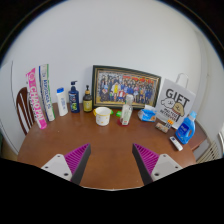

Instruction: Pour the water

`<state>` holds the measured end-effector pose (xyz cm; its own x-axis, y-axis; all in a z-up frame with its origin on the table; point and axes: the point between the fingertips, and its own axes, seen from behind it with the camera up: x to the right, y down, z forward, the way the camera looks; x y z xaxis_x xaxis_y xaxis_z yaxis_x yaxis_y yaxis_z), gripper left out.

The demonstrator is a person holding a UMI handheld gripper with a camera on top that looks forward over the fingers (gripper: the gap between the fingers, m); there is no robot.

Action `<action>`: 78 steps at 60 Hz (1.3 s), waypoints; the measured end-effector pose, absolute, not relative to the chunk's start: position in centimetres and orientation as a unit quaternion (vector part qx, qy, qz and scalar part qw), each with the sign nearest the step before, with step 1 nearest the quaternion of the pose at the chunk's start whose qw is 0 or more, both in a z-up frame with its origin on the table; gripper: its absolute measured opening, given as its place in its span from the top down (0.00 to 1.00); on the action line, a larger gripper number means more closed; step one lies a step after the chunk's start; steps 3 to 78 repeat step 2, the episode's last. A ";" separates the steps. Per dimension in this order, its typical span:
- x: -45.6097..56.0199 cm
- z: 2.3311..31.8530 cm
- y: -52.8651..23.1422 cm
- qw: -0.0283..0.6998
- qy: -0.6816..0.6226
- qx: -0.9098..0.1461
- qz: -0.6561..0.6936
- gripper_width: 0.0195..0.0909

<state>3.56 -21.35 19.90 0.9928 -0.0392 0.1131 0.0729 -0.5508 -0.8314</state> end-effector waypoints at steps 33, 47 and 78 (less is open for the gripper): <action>3.7 20.2 -21.4 0.478 -0.008 -0.876 -0.060 0.08; 3.7 20.2 -21.4 0.478 -0.008 -0.876 -0.060 0.08; 3.7 20.2 -21.4 0.478 -0.008 -0.876 -0.060 0.08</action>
